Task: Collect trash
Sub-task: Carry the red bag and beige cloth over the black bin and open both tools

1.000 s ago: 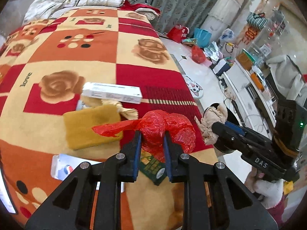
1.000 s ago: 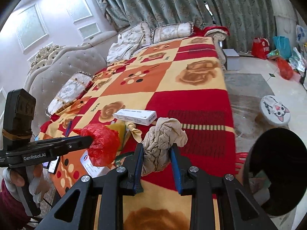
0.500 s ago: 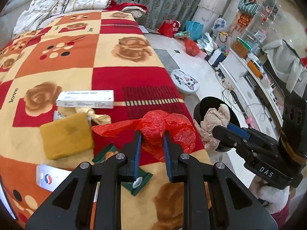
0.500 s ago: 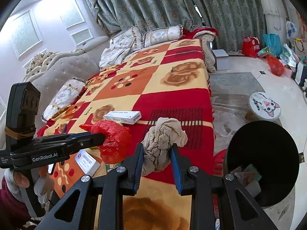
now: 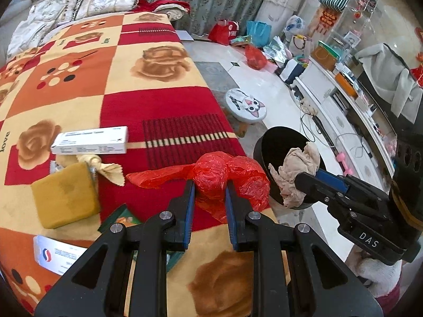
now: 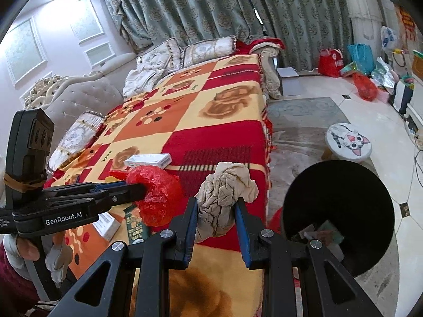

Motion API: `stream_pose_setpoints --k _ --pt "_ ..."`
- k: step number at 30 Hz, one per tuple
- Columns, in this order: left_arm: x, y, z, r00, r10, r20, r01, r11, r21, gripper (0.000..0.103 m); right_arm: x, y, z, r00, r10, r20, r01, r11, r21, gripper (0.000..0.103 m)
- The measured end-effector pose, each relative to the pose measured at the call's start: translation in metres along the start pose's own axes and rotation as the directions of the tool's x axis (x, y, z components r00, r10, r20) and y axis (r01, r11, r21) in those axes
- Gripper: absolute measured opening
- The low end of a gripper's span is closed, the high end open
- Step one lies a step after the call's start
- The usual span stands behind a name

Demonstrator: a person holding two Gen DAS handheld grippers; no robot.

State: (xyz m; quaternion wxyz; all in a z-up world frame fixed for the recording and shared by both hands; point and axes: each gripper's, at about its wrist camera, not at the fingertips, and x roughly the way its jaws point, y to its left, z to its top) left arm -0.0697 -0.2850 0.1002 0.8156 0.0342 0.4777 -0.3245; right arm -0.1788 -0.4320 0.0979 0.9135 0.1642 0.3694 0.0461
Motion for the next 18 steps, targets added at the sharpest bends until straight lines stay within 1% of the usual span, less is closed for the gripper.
stream_pose_setpoints --k 18 --pt "0.023 -0.037 0.013 0.999 -0.031 -0.021 0.032 0.998 0.053 0.019 -0.014 -0.041 -0.004 0.995 -0.096 -0.001 0.096 0.995 0.041 0.027"
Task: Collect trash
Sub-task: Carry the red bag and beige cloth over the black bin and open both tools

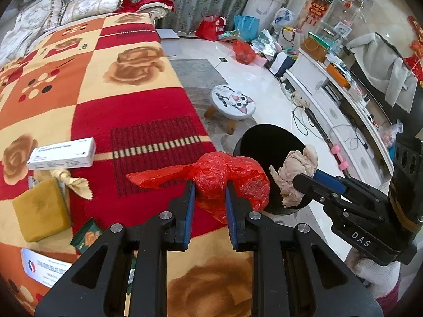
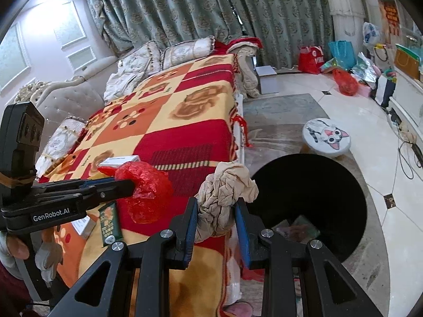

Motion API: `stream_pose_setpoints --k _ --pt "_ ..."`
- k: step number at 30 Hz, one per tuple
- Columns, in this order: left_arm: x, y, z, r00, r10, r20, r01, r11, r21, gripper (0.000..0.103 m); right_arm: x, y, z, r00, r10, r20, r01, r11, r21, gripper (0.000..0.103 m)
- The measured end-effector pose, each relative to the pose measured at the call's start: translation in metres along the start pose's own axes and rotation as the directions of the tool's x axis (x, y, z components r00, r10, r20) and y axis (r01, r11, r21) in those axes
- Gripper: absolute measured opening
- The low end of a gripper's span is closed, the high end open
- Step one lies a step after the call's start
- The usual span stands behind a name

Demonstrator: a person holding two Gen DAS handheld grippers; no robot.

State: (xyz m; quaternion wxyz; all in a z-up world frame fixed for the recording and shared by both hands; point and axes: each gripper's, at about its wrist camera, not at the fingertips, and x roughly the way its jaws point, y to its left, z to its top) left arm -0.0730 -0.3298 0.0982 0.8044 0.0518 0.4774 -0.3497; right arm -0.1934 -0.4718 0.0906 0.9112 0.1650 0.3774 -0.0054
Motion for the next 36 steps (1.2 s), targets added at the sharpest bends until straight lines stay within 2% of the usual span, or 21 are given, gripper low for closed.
stream_pose_setpoints --k 19,36 --pt "0.024 -0.037 0.011 0.999 -0.030 -0.023 0.031 0.998 0.046 0.019 -0.012 -0.040 -0.004 0.997 -0.077 0.000 0.076 0.996 0.051 0.027" --pt "0.064 -0.075 0.019 0.997 -0.041 -0.065 0.046 0.996 0.074 0.019 -0.009 -0.078 -0.009 0.990 -0.140 -0.028 0.142 0.985 0.095 0.027"
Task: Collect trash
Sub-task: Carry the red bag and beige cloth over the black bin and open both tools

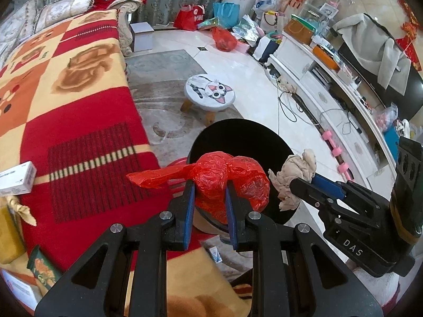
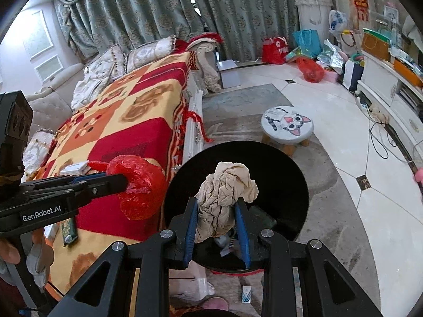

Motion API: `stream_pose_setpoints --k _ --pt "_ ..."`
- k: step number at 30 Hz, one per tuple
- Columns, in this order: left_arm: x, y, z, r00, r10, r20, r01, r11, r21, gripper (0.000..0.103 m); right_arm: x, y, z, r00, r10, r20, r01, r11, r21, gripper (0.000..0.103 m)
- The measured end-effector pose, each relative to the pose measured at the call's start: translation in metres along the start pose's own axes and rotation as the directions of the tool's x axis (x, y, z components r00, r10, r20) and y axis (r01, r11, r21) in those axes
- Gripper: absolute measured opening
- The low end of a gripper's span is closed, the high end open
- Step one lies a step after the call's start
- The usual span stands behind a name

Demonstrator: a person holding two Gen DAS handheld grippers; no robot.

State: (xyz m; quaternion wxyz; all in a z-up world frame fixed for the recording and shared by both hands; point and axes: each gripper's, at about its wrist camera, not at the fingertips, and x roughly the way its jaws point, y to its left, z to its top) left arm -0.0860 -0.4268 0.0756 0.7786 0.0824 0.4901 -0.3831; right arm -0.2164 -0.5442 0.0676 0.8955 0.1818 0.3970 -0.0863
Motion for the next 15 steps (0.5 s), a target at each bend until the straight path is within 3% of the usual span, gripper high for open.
stream_pose_setpoints --k 15 --pt "0.024 -0.011 0.005 1.000 -0.011 -0.029 0.011 1.000 0.005 0.019 0.014 -0.015 -0.004 0.999 -0.026 -0.036 0.027 1.000 0.015 0.027"
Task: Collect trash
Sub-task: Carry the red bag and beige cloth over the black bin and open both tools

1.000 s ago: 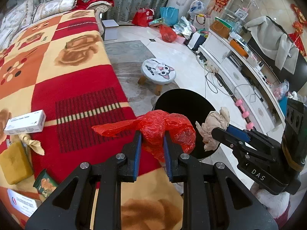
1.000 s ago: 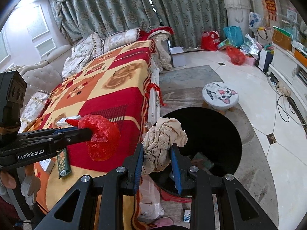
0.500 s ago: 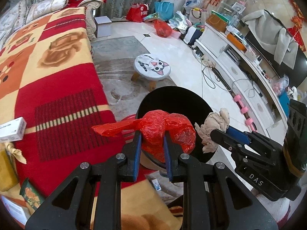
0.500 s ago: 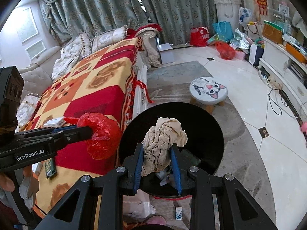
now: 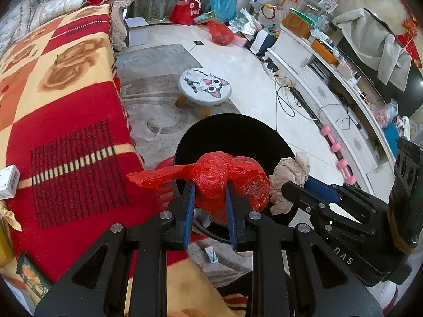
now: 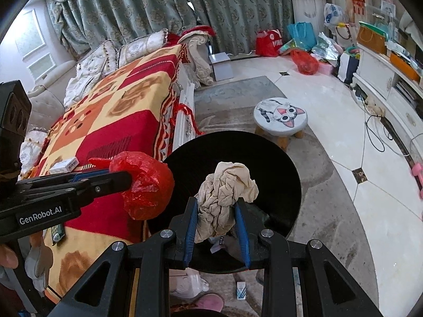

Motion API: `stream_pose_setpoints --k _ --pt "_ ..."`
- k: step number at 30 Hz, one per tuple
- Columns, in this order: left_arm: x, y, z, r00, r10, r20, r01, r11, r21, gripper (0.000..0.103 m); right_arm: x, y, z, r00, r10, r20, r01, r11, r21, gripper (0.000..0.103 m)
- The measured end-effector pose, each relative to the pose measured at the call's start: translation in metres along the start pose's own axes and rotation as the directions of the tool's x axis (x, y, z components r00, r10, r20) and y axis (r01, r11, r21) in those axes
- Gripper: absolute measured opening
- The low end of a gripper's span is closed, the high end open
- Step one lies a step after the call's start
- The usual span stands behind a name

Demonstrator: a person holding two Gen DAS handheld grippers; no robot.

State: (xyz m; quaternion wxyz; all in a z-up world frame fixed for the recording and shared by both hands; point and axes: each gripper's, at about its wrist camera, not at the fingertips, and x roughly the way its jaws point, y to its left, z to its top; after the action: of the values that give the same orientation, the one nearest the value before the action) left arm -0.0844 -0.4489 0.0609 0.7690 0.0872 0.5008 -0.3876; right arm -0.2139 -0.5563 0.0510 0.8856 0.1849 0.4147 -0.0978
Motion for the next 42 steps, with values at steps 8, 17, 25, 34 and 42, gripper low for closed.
stream_pose_setpoints --k 8,17,25,34,42 --pt "0.003 -0.001 0.001 1.000 -0.004 0.001 0.004 1.000 -0.003 0.020 0.005 -0.004 0.000 1.000 -0.005 -0.007 0.005 1.000 0.006 0.027" --pt "0.009 -0.013 0.004 1.000 0.012 0.007 -0.012 1.000 0.029 0.020 0.011 -0.007 0.000 1.000 -0.008 -0.018 0.008 1.000 0.010 0.027" --pt "0.011 -0.010 0.006 1.000 0.021 0.019 -0.021 0.999 0.048 0.025 0.016 -0.011 0.000 0.999 -0.033 -0.031 0.033 0.999 0.020 0.030" --pt "0.007 -0.005 0.005 1.000 0.002 0.018 -0.002 1.000 0.022 0.052 0.011 -0.011 0.002 1.000 -0.027 -0.014 0.027 0.999 0.039 0.042" --pt "-0.008 -0.001 0.000 0.999 0.039 0.035 -0.040 0.999 0.017 0.052 0.005 0.000 -0.001 1.000 0.006 -0.008 -0.006 0.999 0.038 0.042"
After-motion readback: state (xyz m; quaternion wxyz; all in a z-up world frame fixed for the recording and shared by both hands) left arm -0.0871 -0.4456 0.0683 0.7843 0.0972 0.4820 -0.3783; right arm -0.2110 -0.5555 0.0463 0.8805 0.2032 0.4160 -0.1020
